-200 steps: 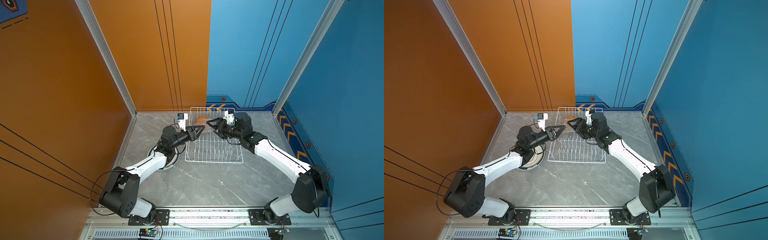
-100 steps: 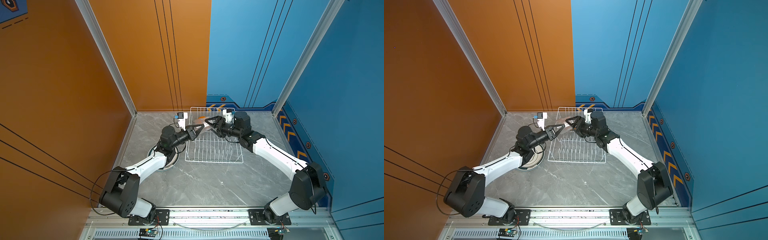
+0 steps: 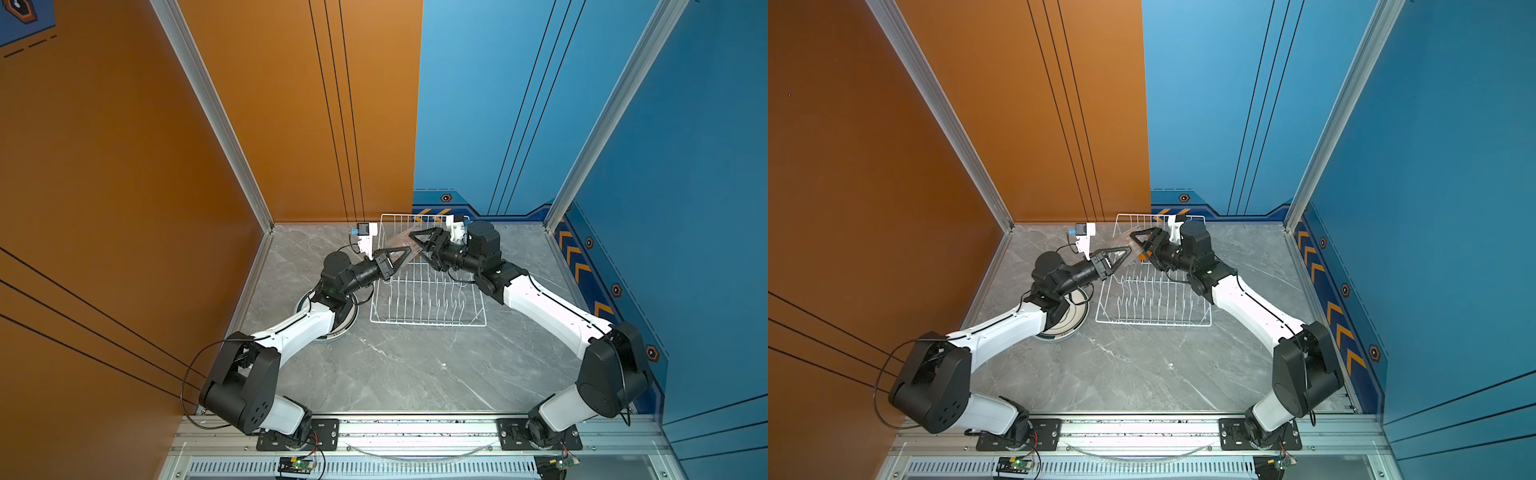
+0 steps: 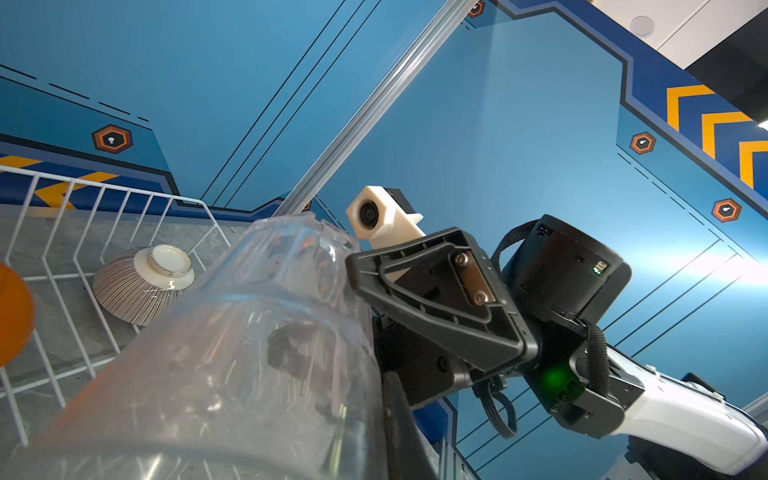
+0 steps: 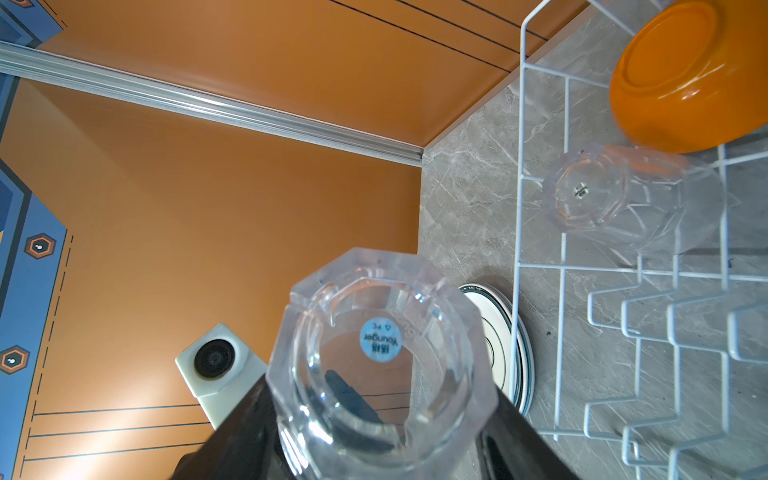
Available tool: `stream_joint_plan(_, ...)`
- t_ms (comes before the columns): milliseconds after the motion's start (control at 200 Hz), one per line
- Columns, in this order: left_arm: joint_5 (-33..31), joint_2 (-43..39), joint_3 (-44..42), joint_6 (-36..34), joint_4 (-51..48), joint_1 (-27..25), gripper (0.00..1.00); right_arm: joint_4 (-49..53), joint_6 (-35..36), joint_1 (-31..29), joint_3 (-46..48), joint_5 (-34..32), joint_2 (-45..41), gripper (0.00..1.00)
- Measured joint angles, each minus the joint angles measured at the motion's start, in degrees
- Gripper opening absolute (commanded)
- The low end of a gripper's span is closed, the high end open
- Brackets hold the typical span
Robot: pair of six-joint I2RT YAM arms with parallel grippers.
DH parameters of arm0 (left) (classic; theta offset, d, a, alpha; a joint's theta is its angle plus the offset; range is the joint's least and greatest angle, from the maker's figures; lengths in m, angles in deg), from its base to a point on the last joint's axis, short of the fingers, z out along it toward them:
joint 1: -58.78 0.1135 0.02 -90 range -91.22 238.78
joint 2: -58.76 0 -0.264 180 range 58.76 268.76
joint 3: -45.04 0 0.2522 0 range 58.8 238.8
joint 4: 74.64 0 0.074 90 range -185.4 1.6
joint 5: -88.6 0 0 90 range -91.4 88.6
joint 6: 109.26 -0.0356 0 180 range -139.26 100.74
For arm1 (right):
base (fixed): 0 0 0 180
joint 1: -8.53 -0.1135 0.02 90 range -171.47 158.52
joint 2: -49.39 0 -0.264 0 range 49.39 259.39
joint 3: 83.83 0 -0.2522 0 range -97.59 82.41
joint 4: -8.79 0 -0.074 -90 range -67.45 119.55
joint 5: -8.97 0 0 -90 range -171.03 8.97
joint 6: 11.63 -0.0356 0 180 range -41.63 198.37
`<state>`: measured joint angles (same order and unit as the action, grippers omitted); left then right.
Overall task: Unload the mixed dishes from the dish rack
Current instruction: 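Close the left gripper on the clear glass beside the right gripper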
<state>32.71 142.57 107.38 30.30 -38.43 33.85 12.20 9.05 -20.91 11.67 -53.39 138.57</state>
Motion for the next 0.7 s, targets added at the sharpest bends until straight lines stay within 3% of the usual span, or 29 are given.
stream_joint_plan(350, -1.25, 0.61, -0.02, -0.61, -0.96, 0.63, 0.00, 1.14, 2.34, -1.77, 0.00, -0.87, 0.00, 0.96)
stream_joint_plan(701, -2.58, 0.70, -0.79, -0.59, -2.49, 1.64, 0.00, 1.38, 3.50, -2.08, 0.00, -1.31, 0.00, 0.98)
